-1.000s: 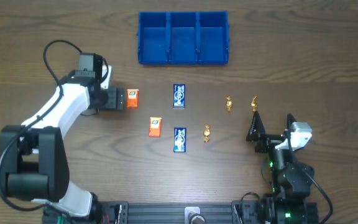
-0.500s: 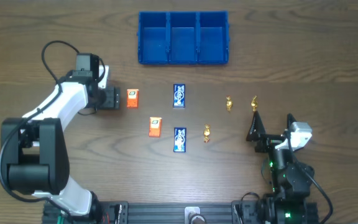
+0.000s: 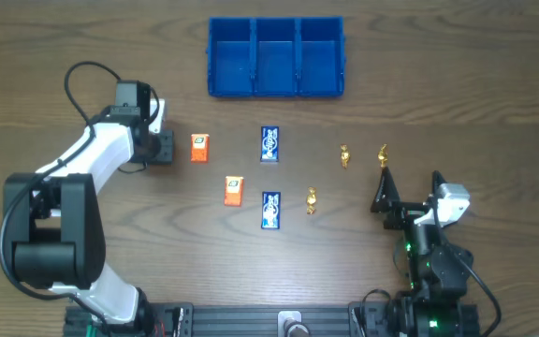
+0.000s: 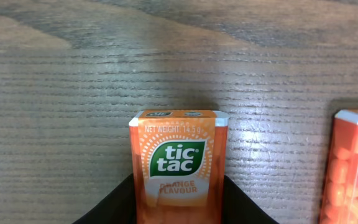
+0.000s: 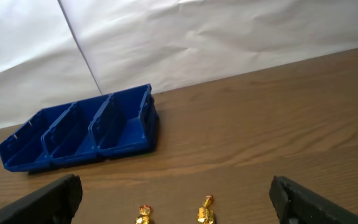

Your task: Sort Candies Into Trays

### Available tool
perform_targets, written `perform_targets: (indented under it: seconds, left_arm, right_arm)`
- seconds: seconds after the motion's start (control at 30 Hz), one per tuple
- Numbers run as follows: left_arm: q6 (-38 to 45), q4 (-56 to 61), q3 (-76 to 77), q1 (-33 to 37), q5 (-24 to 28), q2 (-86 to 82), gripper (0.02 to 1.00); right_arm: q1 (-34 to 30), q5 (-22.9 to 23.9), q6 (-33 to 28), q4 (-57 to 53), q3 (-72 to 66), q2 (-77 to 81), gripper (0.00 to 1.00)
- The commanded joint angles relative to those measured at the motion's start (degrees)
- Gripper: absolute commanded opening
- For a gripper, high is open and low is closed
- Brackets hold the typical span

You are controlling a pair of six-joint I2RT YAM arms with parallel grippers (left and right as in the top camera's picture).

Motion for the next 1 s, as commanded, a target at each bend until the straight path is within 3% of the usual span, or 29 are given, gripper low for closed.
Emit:
perform_targets:
  seconds: [0.03,0.23,0.37,0.5,0.73,1.0]
  left_arm:
    - [-1.36,-0.13,0.87,0.09,0.33,0.98,0.318]
    - [-4.24,-6.34,8.83,-1.66,-0.07,-1.27,0.268]
    - [-8.94,-16.31,26.60,-7.76,-7.06,-5.14,0.279]
    - [-11.67,-21.07,44.89,-12.74,-10.27,-1.77,0.261]
    - [-15.37,-28.13,65.20,-16.28,-9.92,15.50,0.270]
    - [-16.00,-26.43,70.79,-17.25,-7.91,28.13,0.270]
  right_arm:
    - [-0.20,-0.48,-0.72,-0.13,-0.26,-0.31,0.998]
    - [-0.20,-0.48,-0.72,-0.13,-0.26,-0.31,0.998]
    - [-0.20,-0.48,-0.72,-0.13,-0.26,-0.31,0.998]
    - [-0.20,-0.48,-0.72,-0.13,-0.26,-0.31,0.998]
    - [-0.20,-0.48,-0.72,-0.13,-0.26,-0.31,0.998]
    - [-0.20,-0.48,-0.72,-0.13,-0.26,-0.31,0.998]
